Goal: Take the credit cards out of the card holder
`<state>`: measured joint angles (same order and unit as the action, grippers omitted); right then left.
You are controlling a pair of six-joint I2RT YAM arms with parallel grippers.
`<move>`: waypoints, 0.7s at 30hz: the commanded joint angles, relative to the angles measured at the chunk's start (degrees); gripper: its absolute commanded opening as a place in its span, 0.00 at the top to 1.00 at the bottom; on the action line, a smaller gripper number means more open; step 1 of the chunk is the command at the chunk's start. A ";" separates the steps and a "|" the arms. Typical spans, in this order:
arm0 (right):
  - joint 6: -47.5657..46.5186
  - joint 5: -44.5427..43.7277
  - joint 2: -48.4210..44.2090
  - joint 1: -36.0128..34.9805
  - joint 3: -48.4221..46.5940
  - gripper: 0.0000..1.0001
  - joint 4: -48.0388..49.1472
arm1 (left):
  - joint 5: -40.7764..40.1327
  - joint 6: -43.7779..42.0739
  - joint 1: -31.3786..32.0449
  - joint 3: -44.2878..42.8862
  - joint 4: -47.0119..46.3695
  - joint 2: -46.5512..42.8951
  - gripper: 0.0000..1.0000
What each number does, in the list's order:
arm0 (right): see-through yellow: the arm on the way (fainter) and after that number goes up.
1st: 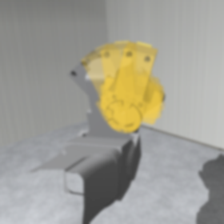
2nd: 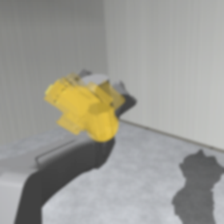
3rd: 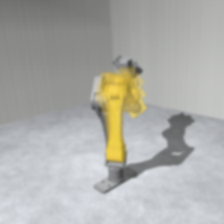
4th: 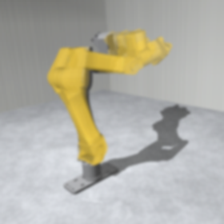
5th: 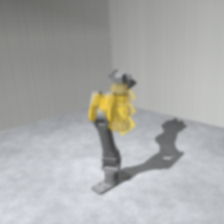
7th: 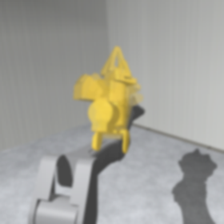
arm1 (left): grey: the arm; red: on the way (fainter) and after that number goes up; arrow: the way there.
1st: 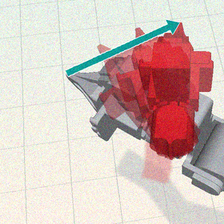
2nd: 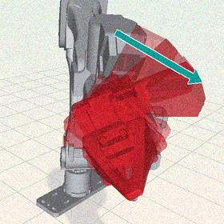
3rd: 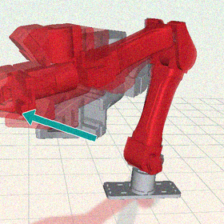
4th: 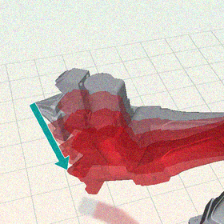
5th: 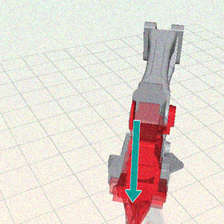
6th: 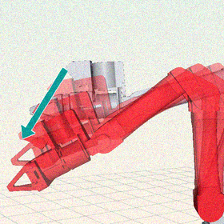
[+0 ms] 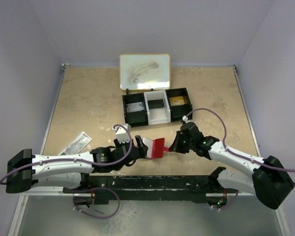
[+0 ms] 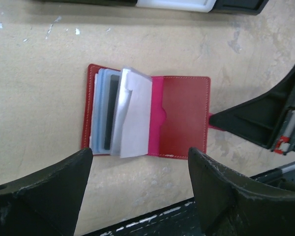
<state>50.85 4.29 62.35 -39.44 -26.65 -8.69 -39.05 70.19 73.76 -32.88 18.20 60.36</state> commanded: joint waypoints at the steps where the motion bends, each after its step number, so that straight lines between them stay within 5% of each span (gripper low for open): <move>1: 0.35 -0.55 3.76 0.80 -1.22 0.99 2.33 | 6.46 -4.35 -3.37 1.64 -10.45 -0.93 0.24; 21: 0.50 -0.92 5.42 0.86 3.11 0.99 6.93 | 16.59 -6.52 -8.19 -3.28 -21.48 15.01 0.30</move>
<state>51.48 4.03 68.49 -38.83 -24.10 -2.61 -25.23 66.19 66.02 -31.81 1.28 73.95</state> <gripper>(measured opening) 0.024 0.711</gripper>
